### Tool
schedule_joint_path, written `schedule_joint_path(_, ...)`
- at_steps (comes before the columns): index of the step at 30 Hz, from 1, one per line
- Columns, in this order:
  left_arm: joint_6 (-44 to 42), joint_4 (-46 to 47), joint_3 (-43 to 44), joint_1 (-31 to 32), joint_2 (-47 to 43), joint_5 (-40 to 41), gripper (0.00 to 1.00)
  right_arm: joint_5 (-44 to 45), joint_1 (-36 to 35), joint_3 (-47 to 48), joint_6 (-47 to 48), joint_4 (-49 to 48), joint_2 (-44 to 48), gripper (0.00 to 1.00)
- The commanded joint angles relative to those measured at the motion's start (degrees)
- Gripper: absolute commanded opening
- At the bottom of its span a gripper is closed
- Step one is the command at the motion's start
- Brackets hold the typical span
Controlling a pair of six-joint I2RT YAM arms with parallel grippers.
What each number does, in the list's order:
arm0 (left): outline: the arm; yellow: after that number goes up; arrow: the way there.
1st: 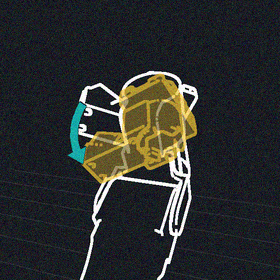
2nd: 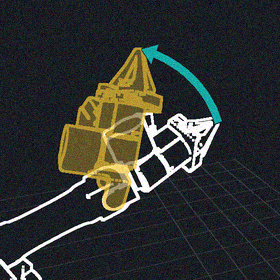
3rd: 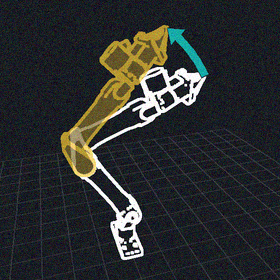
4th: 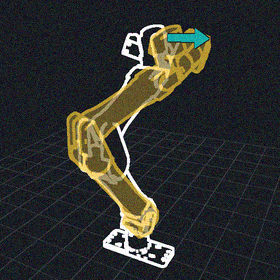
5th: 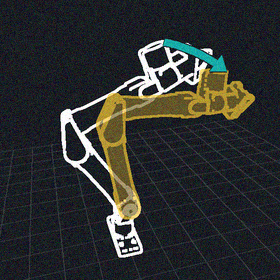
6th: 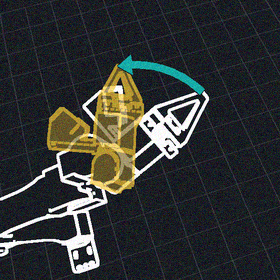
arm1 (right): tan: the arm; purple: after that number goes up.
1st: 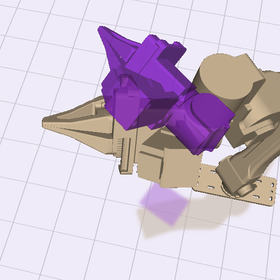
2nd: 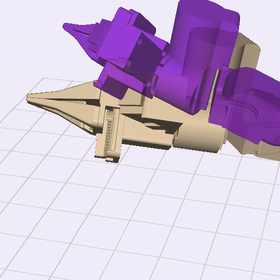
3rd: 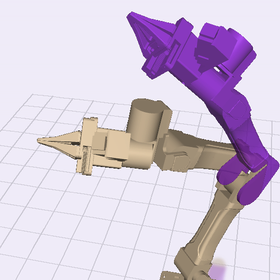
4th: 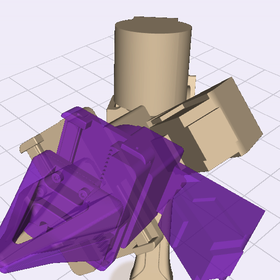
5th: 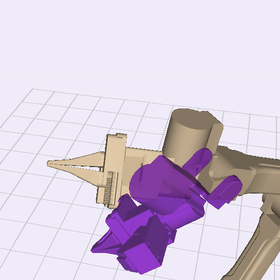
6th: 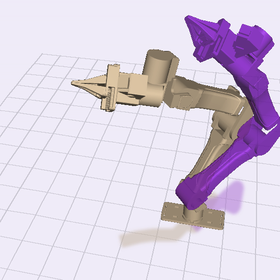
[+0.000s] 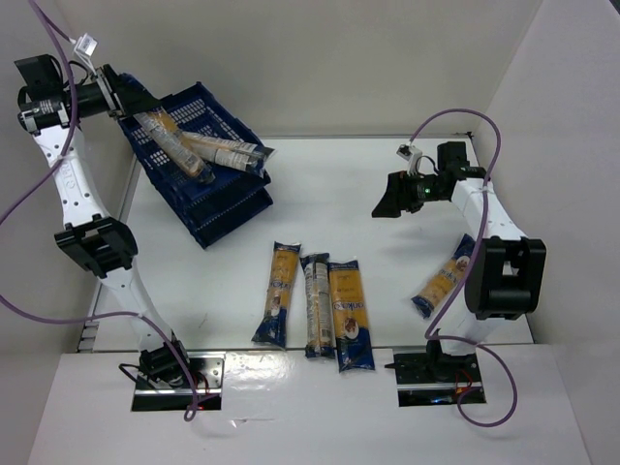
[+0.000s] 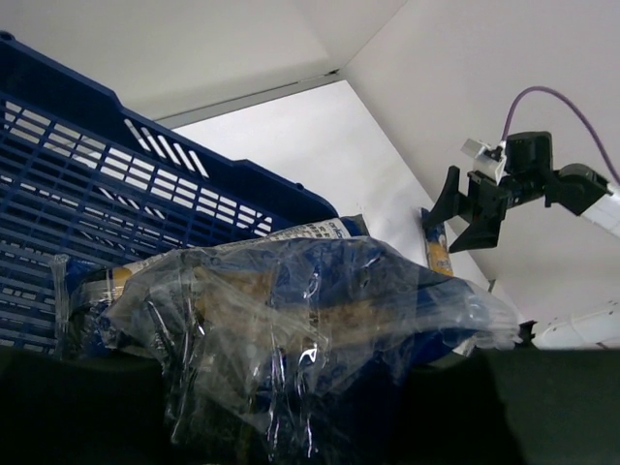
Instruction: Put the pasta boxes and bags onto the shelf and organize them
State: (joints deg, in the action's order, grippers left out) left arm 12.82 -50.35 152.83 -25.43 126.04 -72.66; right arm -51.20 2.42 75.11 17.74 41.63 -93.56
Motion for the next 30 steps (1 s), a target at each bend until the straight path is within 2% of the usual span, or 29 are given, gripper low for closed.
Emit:
schedule_joint_path(1,3.53,3.14,-1.83,0.21,0.7,-4.33,0.0,-1.1,-0.13,2.06,1.51,0.56,-0.65,0.9)
schedule_joint_path(13,4.06,3.15,-6.14,0.21,2.46,-4.86,0.0,-1.1,-0.13,2.06,1.51,1.09,0.39,0.9)
schedule_joint_path(19,2.74,1.13,-4.65,-0.32,4.21,-2.31,0.01,-1.1,-0.13,1.53,2.04,1.09,0.92,0.9)
schedule_joint_path(24,0.99,-0.19,-3.24,-1.55,4.22,-1.08,0.06,-1.1,-0.13,1.0,2.04,1.09,0.92,0.9)
schedule_joint_path(30,-0.16,-1.94,-1.14,-3.3,4.74,0.59,0.19,-1.1,-0.13,1.53,2.04,1.09,0.92,0.9)
